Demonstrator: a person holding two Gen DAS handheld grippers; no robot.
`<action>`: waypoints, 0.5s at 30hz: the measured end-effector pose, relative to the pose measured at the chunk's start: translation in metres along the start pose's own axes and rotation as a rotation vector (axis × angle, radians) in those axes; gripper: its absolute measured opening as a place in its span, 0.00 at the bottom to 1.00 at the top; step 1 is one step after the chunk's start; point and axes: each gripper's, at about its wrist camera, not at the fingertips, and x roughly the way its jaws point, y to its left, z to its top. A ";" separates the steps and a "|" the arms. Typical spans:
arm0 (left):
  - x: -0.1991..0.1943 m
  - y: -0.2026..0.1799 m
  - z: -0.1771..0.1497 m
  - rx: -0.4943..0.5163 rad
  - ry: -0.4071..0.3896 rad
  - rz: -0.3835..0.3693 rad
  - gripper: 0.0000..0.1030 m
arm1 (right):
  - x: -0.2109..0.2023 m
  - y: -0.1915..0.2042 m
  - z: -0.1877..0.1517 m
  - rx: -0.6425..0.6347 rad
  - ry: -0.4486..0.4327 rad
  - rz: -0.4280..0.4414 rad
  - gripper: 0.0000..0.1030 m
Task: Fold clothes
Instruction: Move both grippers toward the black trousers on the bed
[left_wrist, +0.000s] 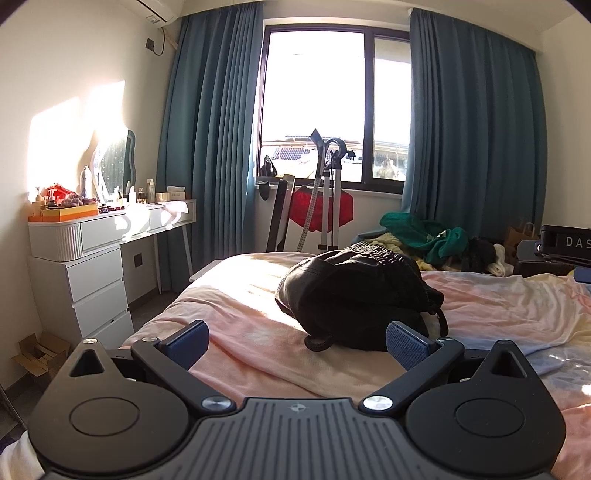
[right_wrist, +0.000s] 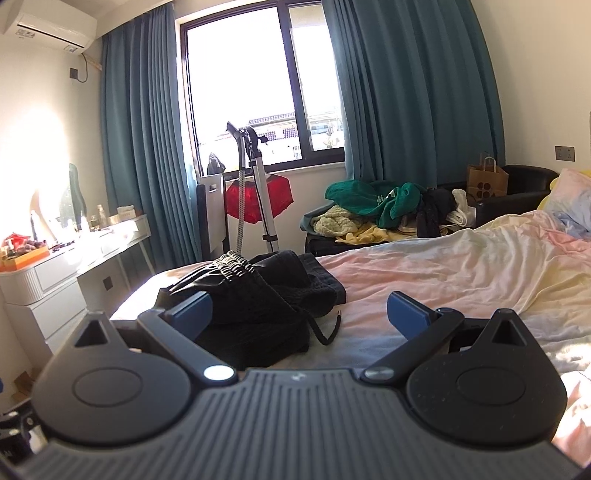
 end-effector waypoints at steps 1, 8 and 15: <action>0.001 -0.001 -0.002 -0.002 -0.004 -0.001 1.00 | 0.002 -0.004 -0.003 -0.010 -0.002 0.003 1.00; 0.012 -0.011 -0.016 0.007 -0.029 0.005 1.00 | 0.006 -0.023 -0.025 -0.116 -0.006 0.001 1.00; 0.030 -0.019 -0.031 -0.015 -0.017 -0.015 1.00 | 0.006 -0.040 -0.026 -0.006 0.003 0.052 1.00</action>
